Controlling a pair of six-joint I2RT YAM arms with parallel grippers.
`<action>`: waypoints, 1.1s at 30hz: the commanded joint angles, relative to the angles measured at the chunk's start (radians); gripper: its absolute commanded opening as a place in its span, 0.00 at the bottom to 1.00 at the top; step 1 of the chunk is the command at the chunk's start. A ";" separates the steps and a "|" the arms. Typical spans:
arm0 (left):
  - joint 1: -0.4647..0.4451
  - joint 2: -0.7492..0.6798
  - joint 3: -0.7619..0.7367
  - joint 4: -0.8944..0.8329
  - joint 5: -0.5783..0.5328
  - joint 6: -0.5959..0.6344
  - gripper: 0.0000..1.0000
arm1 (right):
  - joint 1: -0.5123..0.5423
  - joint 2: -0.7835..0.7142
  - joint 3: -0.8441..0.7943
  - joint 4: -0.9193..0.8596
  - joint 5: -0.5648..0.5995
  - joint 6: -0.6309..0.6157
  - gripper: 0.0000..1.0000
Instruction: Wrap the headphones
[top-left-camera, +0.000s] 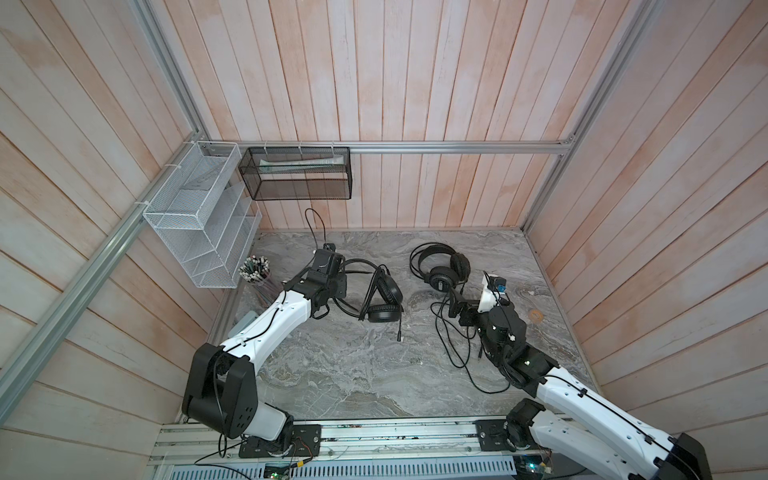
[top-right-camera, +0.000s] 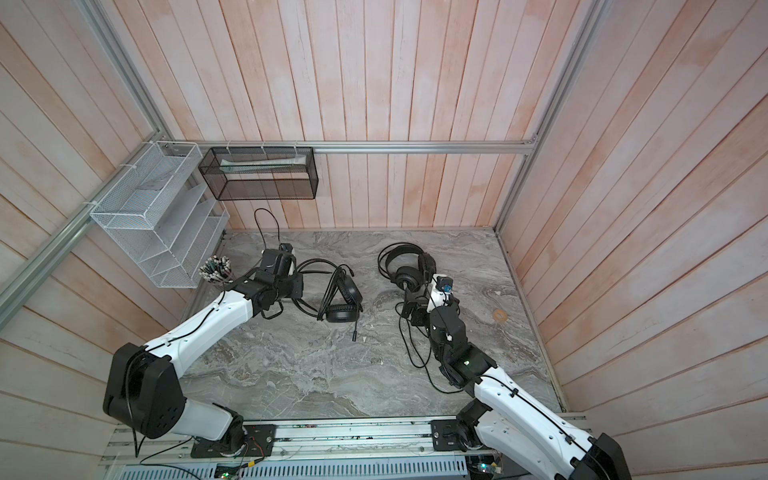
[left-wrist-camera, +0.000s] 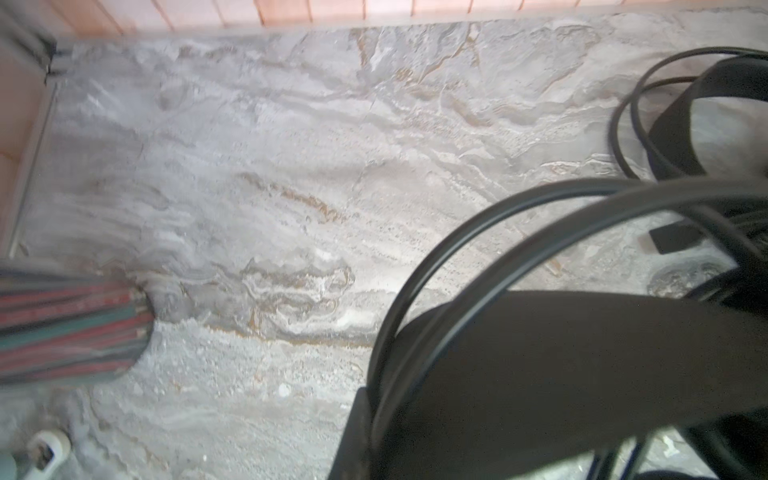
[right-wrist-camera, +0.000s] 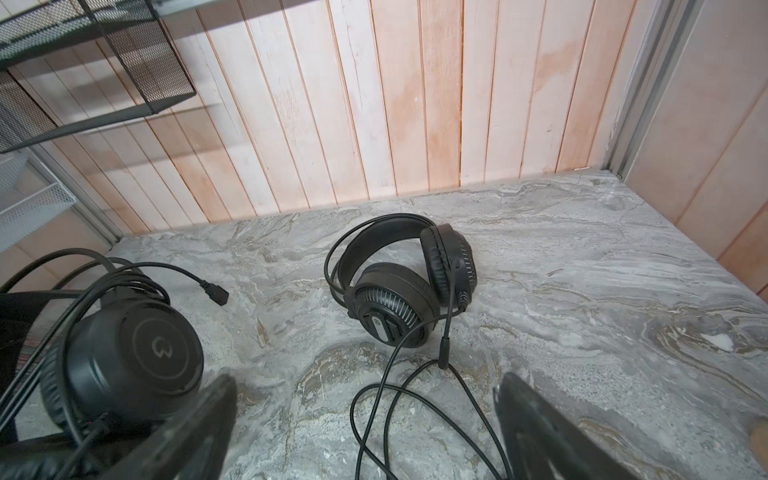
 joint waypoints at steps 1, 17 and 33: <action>0.018 0.051 0.083 0.105 0.099 0.147 0.00 | -0.002 -0.027 -0.020 0.078 -0.019 0.013 0.99; 0.065 0.366 0.330 -0.003 0.171 0.371 0.00 | -0.003 -0.047 -0.078 0.105 -0.085 0.026 0.99; 0.121 0.508 0.446 -0.072 0.258 0.324 0.05 | -0.002 0.014 -0.102 0.132 -0.111 0.045 0.99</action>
